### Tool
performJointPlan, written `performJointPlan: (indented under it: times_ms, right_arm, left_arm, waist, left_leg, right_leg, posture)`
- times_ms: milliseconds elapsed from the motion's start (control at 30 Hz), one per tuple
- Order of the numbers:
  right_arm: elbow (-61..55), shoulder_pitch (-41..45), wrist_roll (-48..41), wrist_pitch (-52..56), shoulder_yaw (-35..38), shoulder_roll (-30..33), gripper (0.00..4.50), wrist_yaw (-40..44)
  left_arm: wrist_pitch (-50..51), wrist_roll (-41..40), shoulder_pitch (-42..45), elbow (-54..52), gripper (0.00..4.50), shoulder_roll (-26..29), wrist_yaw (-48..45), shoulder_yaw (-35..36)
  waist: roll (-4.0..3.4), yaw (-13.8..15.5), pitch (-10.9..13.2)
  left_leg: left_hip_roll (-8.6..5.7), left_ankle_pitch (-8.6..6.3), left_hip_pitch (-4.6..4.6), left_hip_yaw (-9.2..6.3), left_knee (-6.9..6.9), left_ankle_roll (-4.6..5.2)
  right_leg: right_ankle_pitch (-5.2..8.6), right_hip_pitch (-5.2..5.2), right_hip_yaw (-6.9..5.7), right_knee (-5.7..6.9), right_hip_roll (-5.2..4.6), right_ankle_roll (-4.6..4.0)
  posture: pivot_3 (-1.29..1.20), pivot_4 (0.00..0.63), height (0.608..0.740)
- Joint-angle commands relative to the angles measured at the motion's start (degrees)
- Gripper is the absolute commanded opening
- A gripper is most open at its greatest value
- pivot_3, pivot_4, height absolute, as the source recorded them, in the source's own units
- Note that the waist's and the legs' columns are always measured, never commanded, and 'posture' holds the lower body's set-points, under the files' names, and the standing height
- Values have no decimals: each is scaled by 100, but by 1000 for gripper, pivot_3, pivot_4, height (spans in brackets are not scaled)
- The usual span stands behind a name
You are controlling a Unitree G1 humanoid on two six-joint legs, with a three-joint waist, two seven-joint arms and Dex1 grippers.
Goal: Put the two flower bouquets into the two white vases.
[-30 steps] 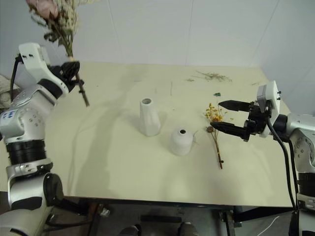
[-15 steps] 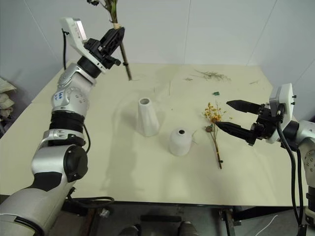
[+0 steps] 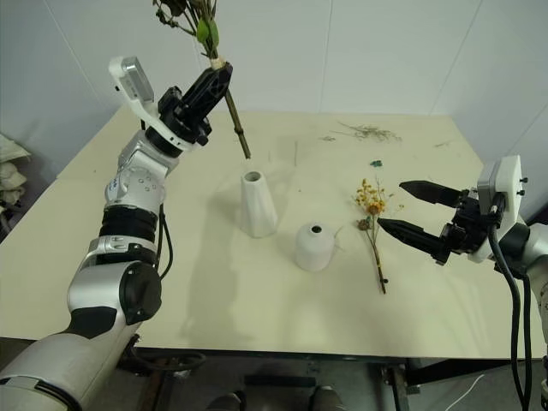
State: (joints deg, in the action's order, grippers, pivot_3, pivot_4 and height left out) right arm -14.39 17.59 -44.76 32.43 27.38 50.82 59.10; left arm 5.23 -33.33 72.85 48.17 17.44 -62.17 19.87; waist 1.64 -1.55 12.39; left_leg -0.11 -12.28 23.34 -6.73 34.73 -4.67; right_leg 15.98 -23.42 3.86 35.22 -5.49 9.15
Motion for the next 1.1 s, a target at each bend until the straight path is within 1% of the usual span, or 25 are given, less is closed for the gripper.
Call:
performJointPlan:
  times_ms: [33, 533, 1100]
  right_arm:
    - [-156, -2, -103, -97, 183, 48, 4500, -46]
    - [-172, -15, -54, -126, 113, 38, 4500, -123]
    - [-209, -115, -28, -145, 166, 61, 4500, -190]
  left_arm:
    - [-217, 92, 92, 146, 116, 100, -6, 26]
    - [-752, 217, 375, 1099, 116, -78, -101, 71]
    - [-949, 555, 271, 1487, 116, -188, -233, 13]
  waist:
    - [0, 0, 0]
    - [0, 0, 0]
    - [0, 5, 0]
  left_leg:
    - [0, 0, 0, 0, 1, 0]
    - [0, 0, 0, 0, 1, 0]
    - [0, 0, 0, 0, 0, 0]
  right_leg:
    - [0, 0, 0, 0, 0, 0]
    - [0, 0, 0, 1, 0, 0]
    - [0, 0, 0, 1, 0, 0]
  posture:
    - [0, 150, 740]
    - [0, 150, 740]
    - [0, 150, 740]
